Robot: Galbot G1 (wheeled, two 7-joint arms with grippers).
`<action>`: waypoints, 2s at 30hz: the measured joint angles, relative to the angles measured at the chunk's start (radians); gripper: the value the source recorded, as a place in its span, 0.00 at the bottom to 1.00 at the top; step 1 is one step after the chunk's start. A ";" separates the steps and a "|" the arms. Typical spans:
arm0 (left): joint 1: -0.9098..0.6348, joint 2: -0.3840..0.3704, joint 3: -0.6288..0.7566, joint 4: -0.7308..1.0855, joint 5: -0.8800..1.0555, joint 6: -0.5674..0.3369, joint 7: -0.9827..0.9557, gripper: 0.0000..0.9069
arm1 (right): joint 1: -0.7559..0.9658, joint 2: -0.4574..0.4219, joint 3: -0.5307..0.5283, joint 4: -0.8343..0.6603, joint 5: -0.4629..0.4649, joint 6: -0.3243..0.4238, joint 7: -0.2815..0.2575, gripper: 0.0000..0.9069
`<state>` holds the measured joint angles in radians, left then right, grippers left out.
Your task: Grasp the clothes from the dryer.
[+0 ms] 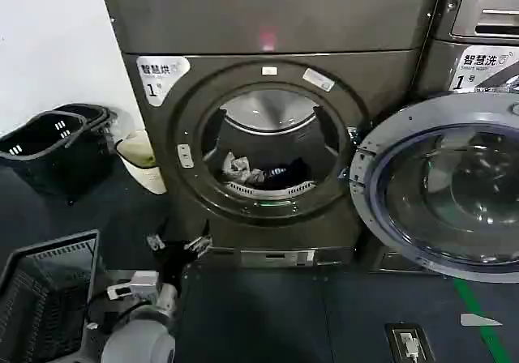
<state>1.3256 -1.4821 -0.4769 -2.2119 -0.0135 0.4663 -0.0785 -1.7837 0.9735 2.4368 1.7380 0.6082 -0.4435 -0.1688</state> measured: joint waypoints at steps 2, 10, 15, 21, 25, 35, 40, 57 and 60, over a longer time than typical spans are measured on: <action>0.000 -0.002 0.000 0.000 0.002 -0.001 0.000 1.00 | 0.002 -0.001 0.000 0.000 0.006 0.002 0.003 1.00; 0.000 -0.003 0.001 0.002 0.003 0.000 -0.008 1.00 | 0.004 -0.001 0.000 -0.007 0.017 0.015 0.006 1.00; -0.002 -0.003 0.006 0.006 0.003 0.000 -0.008 1.00 | 0.002 0.000 0.002 -0.008 0.021 0.020 0.006 1.00; -0.003 0.000 0.008 0.008 0.002 0.000 -0.008 1.00 | -0.001 0.002 0.004 -0.002 0.027 0.022 0.005 1.00; -0.004 0.000 0.014 0.007 0.001 0.000 -0.007 1.00 | -0.003 0.005 0.005 0.002 0.030 0.023 0.004 1.00; 0.000 -0.003 0.019 0.006 0.003 0.002 -0.008 1.00 | 0.004 0.008 -0.001 0.004 0.029 0.027 0.001 1.00; -0.004 -0.004 0.018 0.010 0.004 0.002 -0.007 1.00 | 0.011 0.007 -0.004 0.006 0.028 0.028 0.001 1.00; -0.020 -0.006 0.019 0.025 0.002 0.000 -0.004 1.00 | 0.019 0.009 -0.005 0.003 0.060 0.078 -0.009 1.00; -0.020 -0.006 0.019 0.026 0.002 -0.001 -0.004 1.00 | 0.017 0.010 -0.004 0.004 0.062 0.081 -0.010 1.00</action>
<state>1.3054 -1.4882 -0.4577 -2.1856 -0.0116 0.4657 -0.0820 -1.7668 0.9833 2.4328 1.7421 0.6706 -0.3623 -0.1790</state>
